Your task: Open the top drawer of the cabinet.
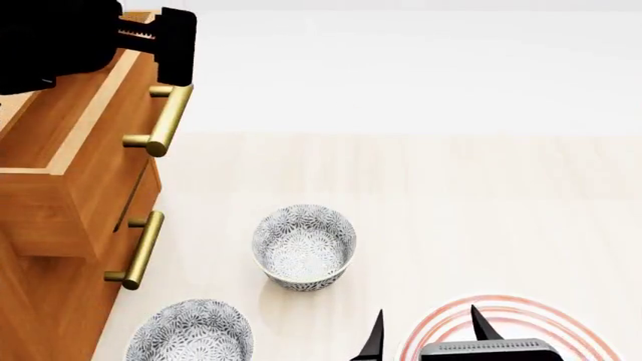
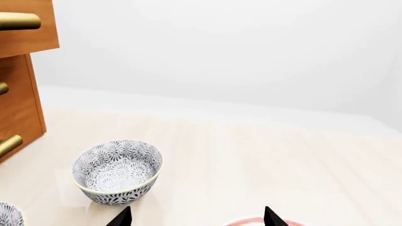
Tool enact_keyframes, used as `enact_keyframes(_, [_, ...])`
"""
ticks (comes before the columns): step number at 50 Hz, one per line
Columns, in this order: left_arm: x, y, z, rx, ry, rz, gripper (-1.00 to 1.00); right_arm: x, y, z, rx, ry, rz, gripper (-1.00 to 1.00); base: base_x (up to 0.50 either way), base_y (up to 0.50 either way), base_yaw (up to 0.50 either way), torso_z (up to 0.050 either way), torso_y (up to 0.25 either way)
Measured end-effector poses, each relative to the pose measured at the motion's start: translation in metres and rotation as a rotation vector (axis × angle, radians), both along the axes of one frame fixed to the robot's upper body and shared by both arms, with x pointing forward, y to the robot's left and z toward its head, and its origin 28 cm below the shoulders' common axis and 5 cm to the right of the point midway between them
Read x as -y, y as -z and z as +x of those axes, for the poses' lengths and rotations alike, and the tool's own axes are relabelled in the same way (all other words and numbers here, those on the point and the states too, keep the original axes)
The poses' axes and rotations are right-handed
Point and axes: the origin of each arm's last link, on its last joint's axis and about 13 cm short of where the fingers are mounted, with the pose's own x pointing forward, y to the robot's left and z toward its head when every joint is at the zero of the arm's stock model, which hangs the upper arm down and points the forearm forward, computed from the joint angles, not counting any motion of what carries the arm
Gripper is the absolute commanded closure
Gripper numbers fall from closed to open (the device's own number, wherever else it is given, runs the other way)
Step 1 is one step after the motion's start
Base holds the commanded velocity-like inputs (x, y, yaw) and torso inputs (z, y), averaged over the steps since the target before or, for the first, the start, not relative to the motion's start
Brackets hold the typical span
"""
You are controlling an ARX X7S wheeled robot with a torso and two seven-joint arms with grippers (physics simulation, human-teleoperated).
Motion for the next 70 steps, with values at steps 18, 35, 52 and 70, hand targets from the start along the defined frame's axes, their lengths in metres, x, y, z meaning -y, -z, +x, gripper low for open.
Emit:
enact_keyframes(18, [-0.007,0.013,0.006,-0.02,-0.028,-0.005,-1.0,0.0,0.0,0.0,-0.002,-0.001,0.001,-1.0,0.0,0.0,0.0,0.0,0.0])
enact_keyframes(35, [-0.012,0.034,0.009,-0.065,-0.025,-0.009,-1.0,0.0,0.001,-0.001,-0.002,0.0,-0.001,-1.0,0.0,0.0,0.0,0.0,0.0])
enact_keyframes(52, [-0.014,0.039,0.01,-0.056,-0.009,0.052,-1.0,0.0,0.002,-0.002,-0.005,0.0,-0.001,-1.0,0.0,0.0,0.0,0.0,0.0])
enact_keyframes(70, [-0.014,0.039,0.009,-0.069,0.027,0.084,-1.0,0.0,0.002,-0.004,-0.006,0.003,-0.002,-1.0,0.0,0.0,0.0,0.0,0.0])
